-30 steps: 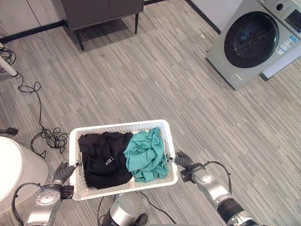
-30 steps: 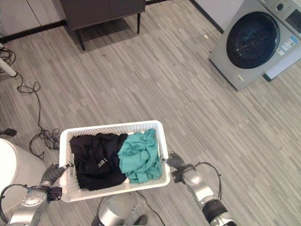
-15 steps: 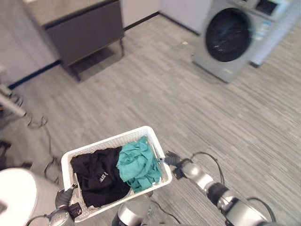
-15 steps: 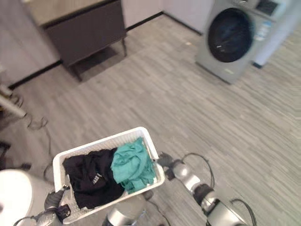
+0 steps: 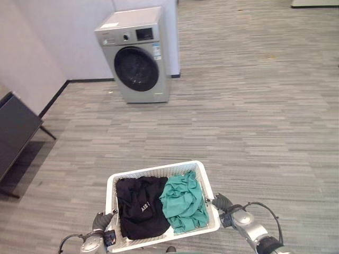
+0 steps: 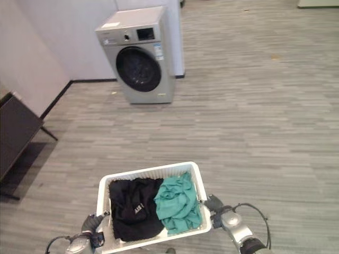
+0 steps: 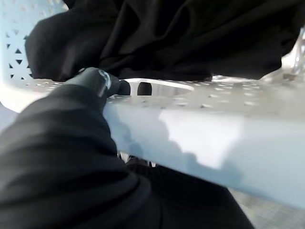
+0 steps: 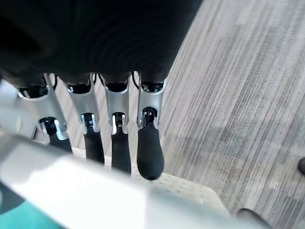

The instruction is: Grab the laundry basket,head to the washer,open it,put in the laundry and shut it.

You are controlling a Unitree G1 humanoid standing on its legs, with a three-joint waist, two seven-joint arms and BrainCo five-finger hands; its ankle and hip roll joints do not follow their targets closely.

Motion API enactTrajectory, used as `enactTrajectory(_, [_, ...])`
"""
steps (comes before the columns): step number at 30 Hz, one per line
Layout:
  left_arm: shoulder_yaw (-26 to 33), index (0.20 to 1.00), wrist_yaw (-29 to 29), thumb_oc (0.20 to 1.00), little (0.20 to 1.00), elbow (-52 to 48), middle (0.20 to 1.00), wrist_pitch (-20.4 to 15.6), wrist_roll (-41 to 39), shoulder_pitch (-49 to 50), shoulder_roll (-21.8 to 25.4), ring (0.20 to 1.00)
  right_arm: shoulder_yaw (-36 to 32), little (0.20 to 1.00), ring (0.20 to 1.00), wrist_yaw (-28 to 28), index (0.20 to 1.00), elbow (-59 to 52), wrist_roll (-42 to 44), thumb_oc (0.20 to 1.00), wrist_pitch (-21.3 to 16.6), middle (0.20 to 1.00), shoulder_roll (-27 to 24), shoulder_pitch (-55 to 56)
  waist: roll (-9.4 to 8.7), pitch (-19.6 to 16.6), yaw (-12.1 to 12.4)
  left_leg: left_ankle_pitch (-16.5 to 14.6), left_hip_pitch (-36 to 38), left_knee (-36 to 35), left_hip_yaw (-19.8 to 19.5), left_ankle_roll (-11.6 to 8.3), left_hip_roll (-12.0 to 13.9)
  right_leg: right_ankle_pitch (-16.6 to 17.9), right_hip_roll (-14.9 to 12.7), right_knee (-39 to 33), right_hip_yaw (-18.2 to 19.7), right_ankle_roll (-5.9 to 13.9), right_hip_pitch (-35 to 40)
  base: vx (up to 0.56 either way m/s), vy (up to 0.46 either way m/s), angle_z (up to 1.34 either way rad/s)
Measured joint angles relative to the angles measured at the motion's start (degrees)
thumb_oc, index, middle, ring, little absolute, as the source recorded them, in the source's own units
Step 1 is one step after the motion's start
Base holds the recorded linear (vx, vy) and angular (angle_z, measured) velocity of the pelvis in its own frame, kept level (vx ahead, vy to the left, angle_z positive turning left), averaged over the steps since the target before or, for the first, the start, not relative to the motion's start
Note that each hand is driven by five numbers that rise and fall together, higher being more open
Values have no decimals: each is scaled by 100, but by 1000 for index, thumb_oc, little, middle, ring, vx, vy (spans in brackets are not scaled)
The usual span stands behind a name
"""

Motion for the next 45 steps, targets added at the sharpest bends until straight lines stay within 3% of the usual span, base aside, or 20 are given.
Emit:
enactTrajectory(1, [-62,200,-7,200,200,-29,200,8,2,-108,4,200,-48,200,200,4,200,155,1,200,-8,200,-26,-202,103,106,193,12,29,61,337,51,176,-109,112,701,-840,146,-620,-15,-95,-164])
enactTrajectory(2, [-98,200,-4,200,200,-29,200,8,3,-151,22,200,-52,200,200,-16,200,146,4,200,-48,200,-34,-159,11,125,62,23,-7,174,249,29,152,98,173,258,-934,81,-540,35,-117,-89])
enactTrajectory(3, [-96,200,-3,200,200,-25,200,7,5,-203,41,200,-56,200,200,-17,200,147,9,200,-51,200,-31,-118,-121,143,-55,60,52,174,248,-26,99,321,150,12,-1082,-410,-455,27,-74,6])
enactTrajectory(4, [-97,200,-5,200,200,-18,200,7,5,-211,28,200,-81,200,200,-25,200,156,24,200,-54,200,-16,-85,-193,124,-133,74,88,170,284,-49,111,408,201,-209,-1080,-548,-310,41,-83,-13])
enactTrajectory(7, [-78,200,-4,200,200,28,200,0,4,-339,-45,200,-130,200,200,-132,200,193,129,200,-103,200,-12,-26,-346,146,-153,101,80,171,289,-120,174,803,364,-839,-1002,-688,-43,73,-86,-18])
enactTrajectory(15, [7,200,-1,200,200,259,200,-2,-35,-102,-274,200,-144,200,200,-122,200,189,159,200,-95,200,-11,229,-294,237,-229,157,137,173,254,-205,345,805,577,-836,-860,-795,-58,73,-81,-5])
enactTrajectory(17, [10,200,0,200,200,395,200,-9,-37,-197,-267,200,-118,200,200,-121,200,200,160,200,-94,200,-2,169,-396,304,-151,156,-40,511,-28,-210,220,791,508,-863,-692,-887,-77,15,-35,-26])
enactTrajectory(19, [0,200,0,200,200,463,200,-16,-35,-332,-270,200,-99,200,200,-121,200,318,171,200,-93,200,-2,53,-473,339,-65,153,-231,802,-587,-225,94,866,427,-815,-596,-982,-58,2,-14,-22])
enactTrajectory(26, [-79,200,1,200,200,429,200,-16,-42,-254,-315,200,-158,200,200,-134,200,404,275,200,-93,200,0,119,-375,264,-65,224,80,152,-658,-322,241,916,469,-823,-822,-929,-49,2,14,15])
enactTrajectory(27, [-69,200,1,200,200,429,200,-17,-43,-123,-189,200,-49,200,200,-129,200,516,272,200,-90,200,132,136,-40,53,84,18,48,-23,-616,-198,182,1058,349,-862,-779,-613,-227,0,0,0])
enactTrajectory(29, [-140,200,-50,200,200,579,200,-43,-39,-145,-237,200,-164,200,200,-134,200,834,369,200,-115,200,193,29,12,85,69,27,98,-3,-654,-207,164,1053,338,-800,-766,-607,-196,-19,-75,3])
enactTrajectory(30, [-201,200,-54,200,200,1009,200,-92,-38,-388,-453,200,-327,200,200,-197,200,1309,388,200,-92,200,264,-98,146,65,67,28,169,47,-667,-208,130,1040,306,-801,-764,-564,-66,30,-119,1])
enactTrajectory(33, [-195,200,-55,200,200,1423,200,-74,-41,-583,-576,200,-318,200,200,-239,200,1487,386,200,-69,200,282,-237,283,-14,56,26,228,57,-641,-208,129,1055,306,-859,-671,-546,-32,27,-80,-15])
enactTrajectory(45, [-313,200,-62,200,200,1429,200,-167,-41,-515,-616,200,-288,200,200,-251,200,1534,497,200,-72,200,219,-133,442,-132,45,-82,197,95,-691,-261,233,1019,414,-654,-627,-641,-146,19,-70,-2])
